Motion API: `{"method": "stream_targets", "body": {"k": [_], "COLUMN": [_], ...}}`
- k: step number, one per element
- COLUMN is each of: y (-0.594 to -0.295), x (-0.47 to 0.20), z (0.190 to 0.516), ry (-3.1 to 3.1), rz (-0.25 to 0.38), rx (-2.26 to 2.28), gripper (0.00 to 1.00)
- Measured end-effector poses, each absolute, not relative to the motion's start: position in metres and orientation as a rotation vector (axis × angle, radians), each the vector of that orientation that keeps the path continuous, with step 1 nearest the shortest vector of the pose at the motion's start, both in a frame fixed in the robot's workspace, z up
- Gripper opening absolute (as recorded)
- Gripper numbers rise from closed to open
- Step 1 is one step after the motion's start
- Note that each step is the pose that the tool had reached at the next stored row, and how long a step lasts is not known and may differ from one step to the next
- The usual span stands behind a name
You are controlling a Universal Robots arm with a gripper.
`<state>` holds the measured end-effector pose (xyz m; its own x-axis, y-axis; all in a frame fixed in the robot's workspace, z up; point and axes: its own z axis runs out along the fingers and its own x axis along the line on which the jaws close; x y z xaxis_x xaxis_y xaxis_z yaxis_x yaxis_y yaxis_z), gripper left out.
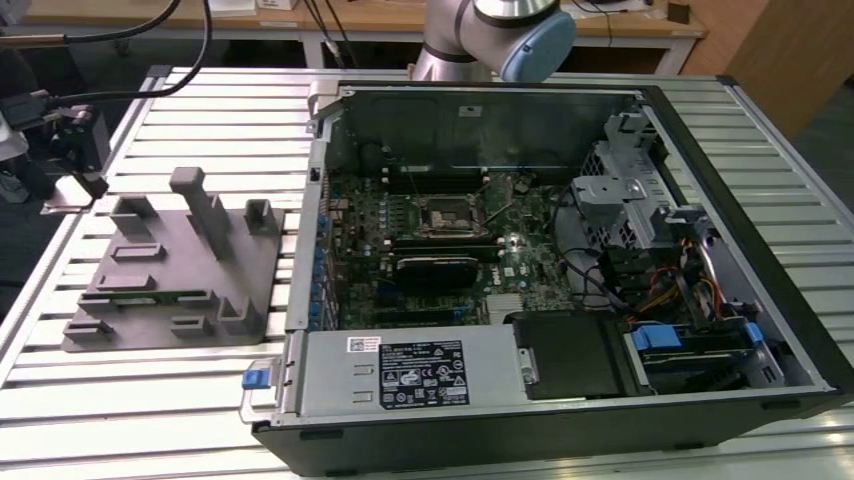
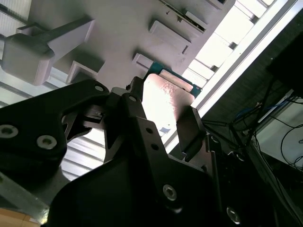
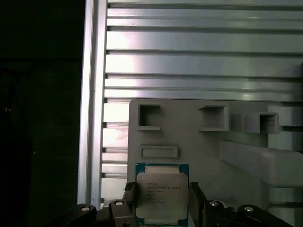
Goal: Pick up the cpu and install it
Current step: 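Pick up the cpu and move it towards the insertion slot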
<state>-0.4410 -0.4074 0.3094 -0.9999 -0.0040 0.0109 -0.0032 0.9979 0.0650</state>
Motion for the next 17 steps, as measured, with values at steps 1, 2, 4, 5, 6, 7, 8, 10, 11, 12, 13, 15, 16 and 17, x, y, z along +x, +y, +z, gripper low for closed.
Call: {"method": "stream_targets", "body": {"k": [1,2,4,5,6,7,8,10,11,12,13,15,16,17], "y": [-0.407,-0.407,-0.407,-0.407,-0.407,-0.407,-0.407,-0.407,-0.407,-0.407,-0.407,-0.407,-0.407,-0.407], "x": [-0.441,-0.441,-0.441,-0.441,-0.441,-0.441,-0.441,-0.441,-0.441,-0.441,-0.441,-0.441,-0.441,-0.441], "z": [0.311,0.312,0.314,0.315,0.316,0.317,0.319,0.321,0.322,0.323,0.325,0.327,0.329,0.330], "ry": [-3.129,-3.129,-3.129,-3.129,-3.129,-3.129,-3.129,-3.129,-3.129,-3.129,-3.129,-3.129,-3.129,-3.129], "rz": [-0.102,-0.102,-0.102,-0.102,-0.102,-0.102,-0.102,-0.102,-0.102,-0.102,-0.102,-0.102,-0.102,-0.102], "rx": [0.006,0.006,0.006,0.006,0.006,0.006,0.006,0.006,0.006,0.006,0.006,0.006,0.006,0.006], "gripper": [0.53,0.53,0.53,0.53,0.53,0.53,0.53,0.53,0.53,0.53,0.53,0.53,0.53,0.53]}}
